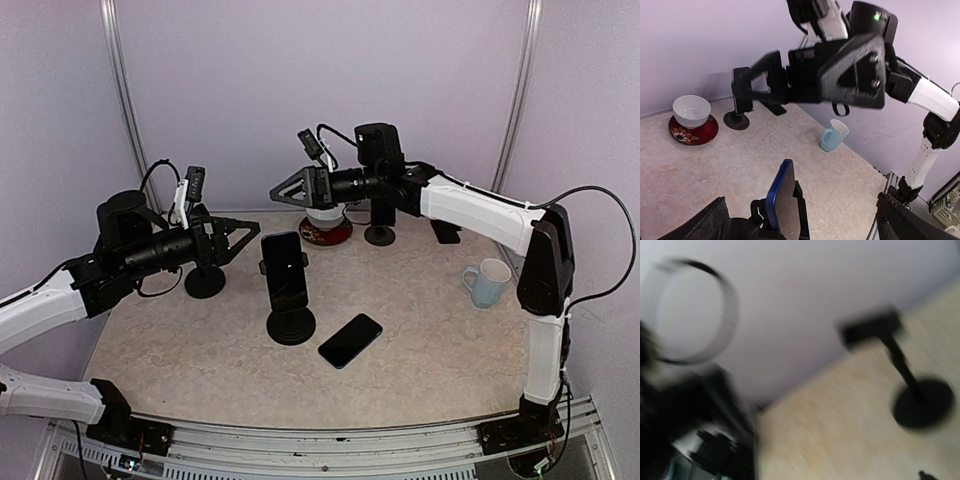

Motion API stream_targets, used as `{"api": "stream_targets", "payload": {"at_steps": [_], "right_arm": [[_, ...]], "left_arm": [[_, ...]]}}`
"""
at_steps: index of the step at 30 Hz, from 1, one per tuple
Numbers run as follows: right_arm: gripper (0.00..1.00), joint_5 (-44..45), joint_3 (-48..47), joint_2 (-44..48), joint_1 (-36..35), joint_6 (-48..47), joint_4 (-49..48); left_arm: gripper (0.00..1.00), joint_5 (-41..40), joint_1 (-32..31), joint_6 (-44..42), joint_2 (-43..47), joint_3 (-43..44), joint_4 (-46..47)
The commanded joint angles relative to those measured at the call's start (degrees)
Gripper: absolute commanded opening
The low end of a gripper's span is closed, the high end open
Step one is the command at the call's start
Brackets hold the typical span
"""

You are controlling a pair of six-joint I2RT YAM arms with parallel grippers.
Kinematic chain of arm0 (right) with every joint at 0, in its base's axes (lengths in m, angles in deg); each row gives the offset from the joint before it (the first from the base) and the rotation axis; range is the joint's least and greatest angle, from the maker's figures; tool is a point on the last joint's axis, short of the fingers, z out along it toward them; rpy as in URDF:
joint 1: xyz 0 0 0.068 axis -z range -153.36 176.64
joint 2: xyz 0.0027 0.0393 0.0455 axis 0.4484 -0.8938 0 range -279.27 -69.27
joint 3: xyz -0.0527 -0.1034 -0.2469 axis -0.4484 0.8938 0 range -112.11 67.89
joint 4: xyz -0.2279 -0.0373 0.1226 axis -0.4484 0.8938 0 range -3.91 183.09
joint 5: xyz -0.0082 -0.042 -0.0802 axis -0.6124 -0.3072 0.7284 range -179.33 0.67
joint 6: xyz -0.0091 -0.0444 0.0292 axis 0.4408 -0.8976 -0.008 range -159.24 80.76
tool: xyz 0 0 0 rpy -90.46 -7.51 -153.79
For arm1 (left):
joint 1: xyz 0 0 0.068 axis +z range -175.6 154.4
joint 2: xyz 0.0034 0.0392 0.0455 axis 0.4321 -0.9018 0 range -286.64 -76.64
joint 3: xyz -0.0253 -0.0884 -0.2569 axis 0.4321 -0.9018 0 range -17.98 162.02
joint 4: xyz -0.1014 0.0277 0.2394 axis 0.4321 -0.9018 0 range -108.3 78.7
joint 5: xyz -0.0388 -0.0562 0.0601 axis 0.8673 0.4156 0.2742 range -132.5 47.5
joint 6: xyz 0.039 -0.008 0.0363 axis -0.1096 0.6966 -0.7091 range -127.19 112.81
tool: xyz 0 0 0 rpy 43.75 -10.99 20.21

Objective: Place the phone on the phone stand
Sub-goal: Adjust the phone stand with the phone at the center of the board.

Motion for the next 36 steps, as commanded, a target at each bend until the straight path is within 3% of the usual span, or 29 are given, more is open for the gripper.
{"api": "stream_targets", "payload": {"at_steps": [1, 19, 29, 36], "right_arm": [[1.0, 4.7, 10.0, 8.8, 2.1, -1.5, -5.0], [1.0, 20.0, 34.7, 24.7, 3.2, -9.0, -7.2], [1.0, 23.9, 42.3, 27.3, 3.9, -11.1, -7.9], [1.0, 23.5, 44.2, 27.6, 4.8, -11.1, -9.2]], "left_arm": [[0.99, -11.7, -1.7, 1.4, 3.6, -0.8, -3.2], [0.99, -41.0, -14.2, 8.6, -5.8, 9.0, -19.8], [0.99, -40.3, -14.3, 9.9, -11.5, 9.9, -21.0], [0.98, -36.2, -14.3, 9.1, -9.9, 7.8, -19.8]]}}
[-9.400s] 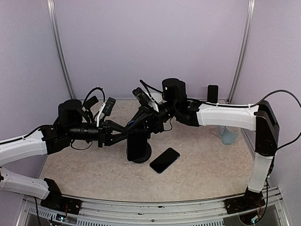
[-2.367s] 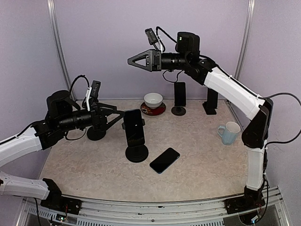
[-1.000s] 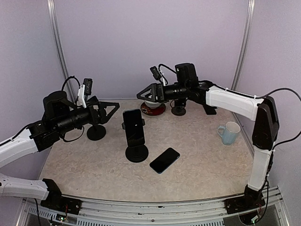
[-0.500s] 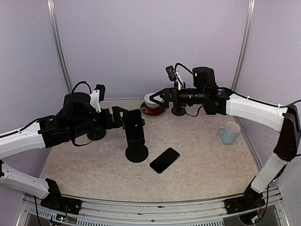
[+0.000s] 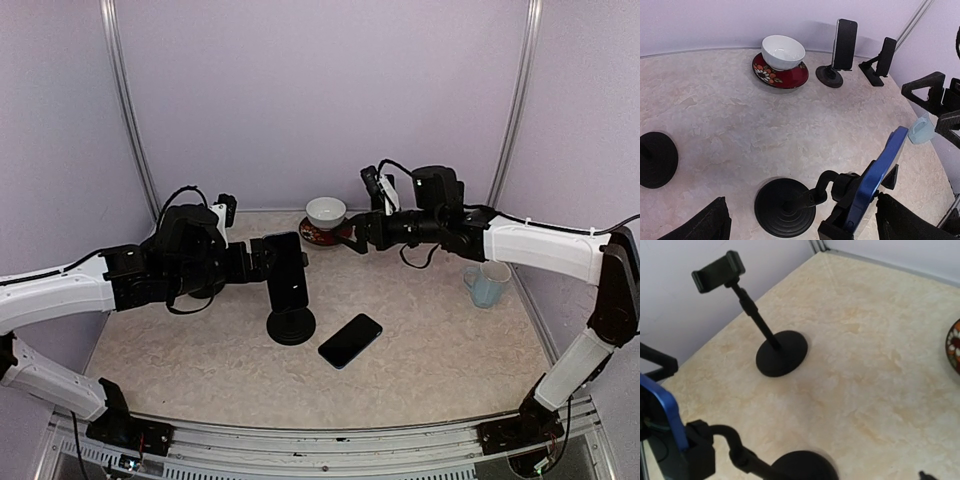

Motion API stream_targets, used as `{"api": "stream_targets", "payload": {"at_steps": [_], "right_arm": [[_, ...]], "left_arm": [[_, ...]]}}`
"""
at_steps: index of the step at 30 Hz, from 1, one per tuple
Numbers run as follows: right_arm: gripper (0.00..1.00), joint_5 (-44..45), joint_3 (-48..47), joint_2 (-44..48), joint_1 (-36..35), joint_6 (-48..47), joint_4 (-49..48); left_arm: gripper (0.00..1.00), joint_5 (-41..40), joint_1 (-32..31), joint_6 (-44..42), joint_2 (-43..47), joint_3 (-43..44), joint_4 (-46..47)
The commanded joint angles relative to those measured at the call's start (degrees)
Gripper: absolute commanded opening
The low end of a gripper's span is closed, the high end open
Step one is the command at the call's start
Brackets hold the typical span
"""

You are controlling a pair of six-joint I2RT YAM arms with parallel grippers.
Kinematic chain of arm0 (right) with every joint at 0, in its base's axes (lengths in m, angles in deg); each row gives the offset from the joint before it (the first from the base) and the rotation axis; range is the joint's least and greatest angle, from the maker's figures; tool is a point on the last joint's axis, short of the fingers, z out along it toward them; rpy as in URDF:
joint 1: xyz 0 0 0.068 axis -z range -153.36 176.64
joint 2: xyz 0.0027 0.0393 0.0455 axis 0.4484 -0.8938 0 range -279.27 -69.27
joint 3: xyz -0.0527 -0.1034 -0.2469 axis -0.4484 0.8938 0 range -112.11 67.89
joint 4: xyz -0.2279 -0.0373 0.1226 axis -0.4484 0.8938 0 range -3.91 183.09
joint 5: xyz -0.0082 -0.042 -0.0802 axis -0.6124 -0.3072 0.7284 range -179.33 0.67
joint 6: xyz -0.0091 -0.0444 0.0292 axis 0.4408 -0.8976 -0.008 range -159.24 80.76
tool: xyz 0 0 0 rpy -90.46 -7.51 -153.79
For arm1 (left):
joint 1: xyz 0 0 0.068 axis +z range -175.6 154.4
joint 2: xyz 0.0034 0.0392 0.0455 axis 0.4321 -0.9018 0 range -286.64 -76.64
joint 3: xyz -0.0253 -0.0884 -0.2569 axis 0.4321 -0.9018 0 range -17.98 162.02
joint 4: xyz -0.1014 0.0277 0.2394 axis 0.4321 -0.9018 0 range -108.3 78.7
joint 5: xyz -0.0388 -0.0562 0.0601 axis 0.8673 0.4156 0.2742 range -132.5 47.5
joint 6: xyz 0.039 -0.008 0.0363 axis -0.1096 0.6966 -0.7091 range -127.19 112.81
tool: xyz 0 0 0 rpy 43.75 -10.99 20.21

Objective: Place the phone on the phone stand
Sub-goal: Adjust the phone stand with the phone at the center of the board.

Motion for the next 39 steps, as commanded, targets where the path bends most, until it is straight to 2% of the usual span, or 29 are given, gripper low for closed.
{"api": "stream_targets", "payload": {"at_steps": [1, 9, 16, 24, 31, 39], "right_arm": [[1.0, 0.0, 1.1, 1.6, 0.7, -0.7, -2.6], [1.0, -2.7, 0.8, -0.2, 0.8, 0.1, -4.1], [1.0, -4.3, 0.6, -0.8, 0.8, 1.0, -5.0], [1.0, -6.3, 1.2, -1.8, 0.7, 1.3, -5.9], [1.0, -7.7, 1.0, -3.8, -1.2, 1.0, -6.7], [1.0, -9.9, -0.9, -7.0, -5.1, -1.2, -8.2]], "left_arm": [[0.97, 2.5, -0.2, -0.4, 2.1, -1.0, 0.4], [0.8, 6.5, 0.8, -1.0, 3.9, -4.0, 3.0], [0.67, 6.7, 3.1, 0.3, 2.3, -3.7, 1.8], [0.6, 8.4, 3.5, 0.1, 1.8, -4.3, 3.8], [0.59, 9.4, 3.5, -0.4, 1.7, -4.4, 5.7], [0.47, 10.3, 4.8, -0.5, 2.9, -4.9, 6.5]]}}
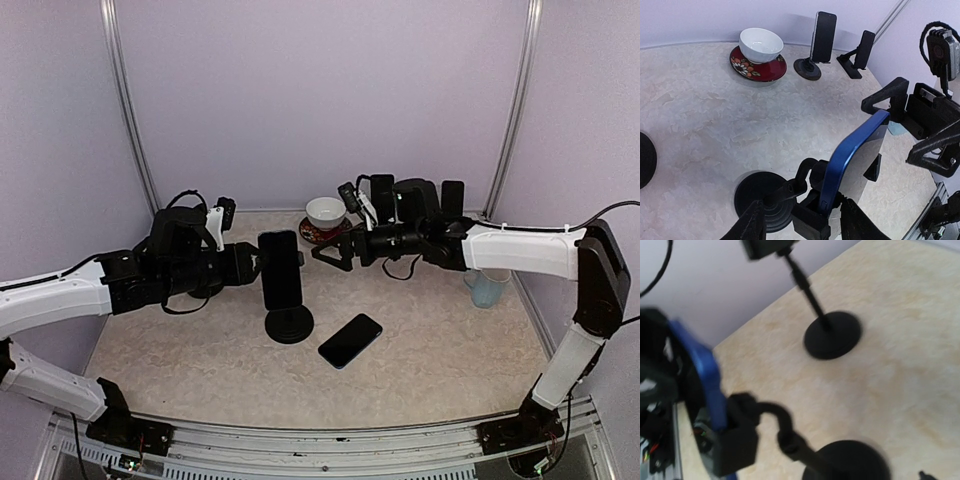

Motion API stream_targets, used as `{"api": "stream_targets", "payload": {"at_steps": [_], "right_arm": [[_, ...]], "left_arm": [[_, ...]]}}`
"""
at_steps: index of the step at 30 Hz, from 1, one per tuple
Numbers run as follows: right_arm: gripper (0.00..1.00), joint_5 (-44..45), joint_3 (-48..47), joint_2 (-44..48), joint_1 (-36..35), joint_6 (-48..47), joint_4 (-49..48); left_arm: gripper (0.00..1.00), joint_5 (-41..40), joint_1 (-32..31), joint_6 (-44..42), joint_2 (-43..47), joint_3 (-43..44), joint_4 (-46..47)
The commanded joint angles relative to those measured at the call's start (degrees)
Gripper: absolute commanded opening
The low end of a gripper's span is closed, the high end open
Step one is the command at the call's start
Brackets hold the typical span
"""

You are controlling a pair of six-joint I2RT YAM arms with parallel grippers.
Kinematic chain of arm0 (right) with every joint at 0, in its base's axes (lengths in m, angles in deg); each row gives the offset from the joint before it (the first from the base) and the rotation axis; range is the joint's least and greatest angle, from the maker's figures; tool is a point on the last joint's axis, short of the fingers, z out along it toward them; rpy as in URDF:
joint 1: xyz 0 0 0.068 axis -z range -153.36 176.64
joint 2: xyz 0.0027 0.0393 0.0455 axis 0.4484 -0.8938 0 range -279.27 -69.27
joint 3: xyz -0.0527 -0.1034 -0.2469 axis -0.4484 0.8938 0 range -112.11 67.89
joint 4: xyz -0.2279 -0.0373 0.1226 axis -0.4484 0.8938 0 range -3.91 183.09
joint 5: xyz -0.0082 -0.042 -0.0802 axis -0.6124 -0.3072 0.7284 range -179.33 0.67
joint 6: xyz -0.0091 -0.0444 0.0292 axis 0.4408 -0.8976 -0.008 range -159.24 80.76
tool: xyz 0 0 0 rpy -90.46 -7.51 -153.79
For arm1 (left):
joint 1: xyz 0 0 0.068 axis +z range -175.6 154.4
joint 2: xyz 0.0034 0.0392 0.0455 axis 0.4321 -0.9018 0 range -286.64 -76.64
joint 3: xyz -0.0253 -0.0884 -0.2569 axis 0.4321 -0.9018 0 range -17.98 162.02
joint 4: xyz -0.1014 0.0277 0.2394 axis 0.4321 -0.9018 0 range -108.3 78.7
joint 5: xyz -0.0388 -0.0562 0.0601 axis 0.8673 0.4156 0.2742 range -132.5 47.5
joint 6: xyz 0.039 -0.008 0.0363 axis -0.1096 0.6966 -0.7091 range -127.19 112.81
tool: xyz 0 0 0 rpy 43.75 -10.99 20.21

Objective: Place the phone on the phone stand
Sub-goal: Adjust the phone stand with the phone at the center of the board.

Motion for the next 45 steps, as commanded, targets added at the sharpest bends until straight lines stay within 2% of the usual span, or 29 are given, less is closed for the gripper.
{"api": "stream_targets", "payload": {"at_steps": [1, 6, 10, 18, 26, 33, 36, 45], "right_arm": [[1.0, -2.5, -1.5, -2.2, -2.4, -1.8, -2.5], [0.98, -5.4, -1.8, -3.7, -2.9, -0.9, -6.3], [0.91, -10.3, -2.7, -5.4, -2.9, 0.6, -8.5], [0.69, -16.4, -4.6, -8.7, -2.9, 4.3, -11.0], [0.36, -18.1, -5.5, -9.8, -3.0, 5.6, -11.4], [0.19, -18.4, -5.7, -9.9, -3.2, 5.3, -11.2], [0.15, -17.7, -5.8, -9.7, -3.6, 4.2, -10.6], [0.13, -15.4, -5.8, -9.0, -5.0, 1.2, -8.2]], "left_arm": [[0.47, 0.5, 1.5, -0.3, 1.0, -1.3, 2.0], [0.47, 1.0, 1.7, 0.1, 1.3, -2.0, 2.4], [0.46, 1.2, 1.6, 0.2, 1.9, -2.6, 2.7], [0.45, 0.9, 1.8, 0.1, 3.6, -3.5, 2.7], [0.45, 1.0, 1.8, -0.1, 3.9, -4.0, 3.3], [0.45, 0.5, 1.8, -0.1, 3.7, -3.9, 3.2], [0.45, 0.3, 2.0, 0.1, 3.5, -3.6, 2.9], [0.46, -0.6, 2.1, 0.7, 2.6, -2.9, 2.2]]}}
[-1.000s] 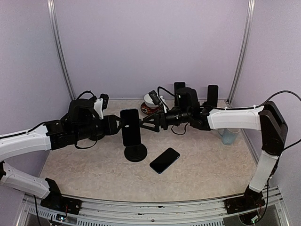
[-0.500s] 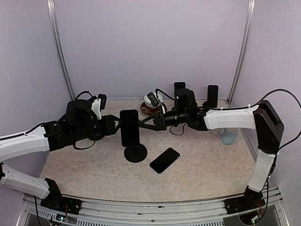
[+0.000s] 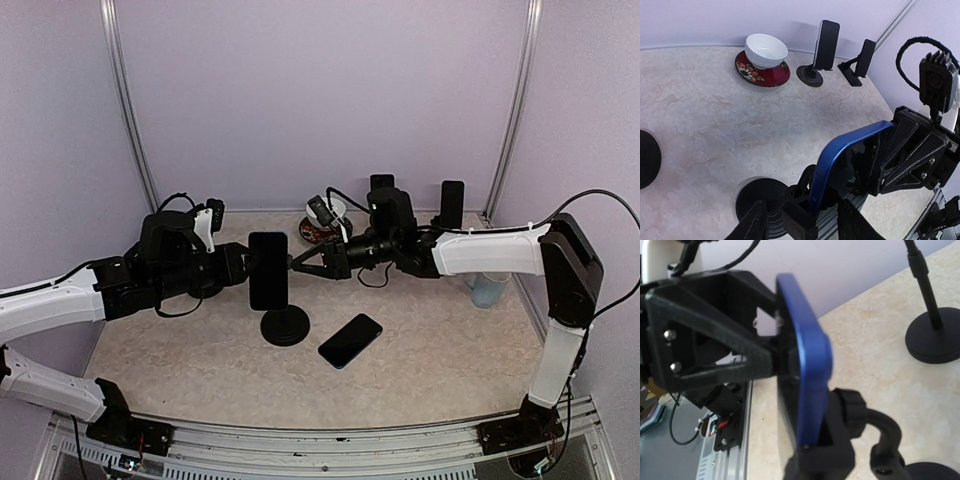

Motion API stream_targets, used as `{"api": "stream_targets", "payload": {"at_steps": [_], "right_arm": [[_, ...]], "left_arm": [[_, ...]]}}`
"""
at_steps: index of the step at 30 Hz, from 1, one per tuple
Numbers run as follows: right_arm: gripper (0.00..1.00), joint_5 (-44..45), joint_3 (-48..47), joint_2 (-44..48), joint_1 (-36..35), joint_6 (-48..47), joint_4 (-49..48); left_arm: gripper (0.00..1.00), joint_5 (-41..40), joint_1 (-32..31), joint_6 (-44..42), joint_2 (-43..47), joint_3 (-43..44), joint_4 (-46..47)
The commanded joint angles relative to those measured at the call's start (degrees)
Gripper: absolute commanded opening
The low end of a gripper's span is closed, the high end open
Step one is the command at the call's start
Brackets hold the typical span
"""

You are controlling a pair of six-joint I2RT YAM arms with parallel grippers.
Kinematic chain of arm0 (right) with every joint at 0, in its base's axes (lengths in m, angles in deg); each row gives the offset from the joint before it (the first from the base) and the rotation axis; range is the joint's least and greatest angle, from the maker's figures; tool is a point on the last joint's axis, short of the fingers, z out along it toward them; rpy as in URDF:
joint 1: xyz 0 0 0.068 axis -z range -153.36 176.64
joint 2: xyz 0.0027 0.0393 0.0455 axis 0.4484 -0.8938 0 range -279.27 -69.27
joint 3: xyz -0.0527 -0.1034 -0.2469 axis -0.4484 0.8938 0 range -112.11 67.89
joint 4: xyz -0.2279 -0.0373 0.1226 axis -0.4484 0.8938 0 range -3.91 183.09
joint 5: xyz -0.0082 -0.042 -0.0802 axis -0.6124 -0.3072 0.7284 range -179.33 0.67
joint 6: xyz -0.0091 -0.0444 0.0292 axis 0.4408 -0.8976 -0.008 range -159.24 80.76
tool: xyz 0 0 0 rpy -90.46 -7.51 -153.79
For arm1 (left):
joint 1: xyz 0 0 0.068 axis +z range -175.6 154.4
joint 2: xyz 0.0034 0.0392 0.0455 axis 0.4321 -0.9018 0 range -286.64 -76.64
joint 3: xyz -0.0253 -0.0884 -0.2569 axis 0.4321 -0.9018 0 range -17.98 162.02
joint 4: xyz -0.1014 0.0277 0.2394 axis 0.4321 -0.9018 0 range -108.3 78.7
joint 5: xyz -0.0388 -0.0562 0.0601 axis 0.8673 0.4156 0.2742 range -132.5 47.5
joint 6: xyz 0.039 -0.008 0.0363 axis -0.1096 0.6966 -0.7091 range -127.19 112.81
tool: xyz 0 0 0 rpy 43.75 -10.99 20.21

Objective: Place the phone on the phone stand
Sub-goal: Adjust the phone stand with the phone at the center of the board.

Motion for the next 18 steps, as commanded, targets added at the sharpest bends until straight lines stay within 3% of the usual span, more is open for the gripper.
{"api": "stream_targets", "payload": {"at_steps": [1, 7, 18], "right_arm": [[0.13, 0.8, -1.3, 0.5, -1.4, -1.7, 1.2], [0.14, 1.2, -0.3, 1.2, -2.3, -2.1, 1.3], [0.18, 2.6, 0.8, 3.0, -3.7, -2.8, 2.9]], "left_arm": [[0.47, -1.2, 0.5, 0.4, -0.6, 0.5, -0.2], [0.57, -2.0, 0.6, 0.2, -0.1, 0.7, 0.0], [0.86, -3.7, 0.5, -2.1, 1.1, 3.8, -1.9]]}}
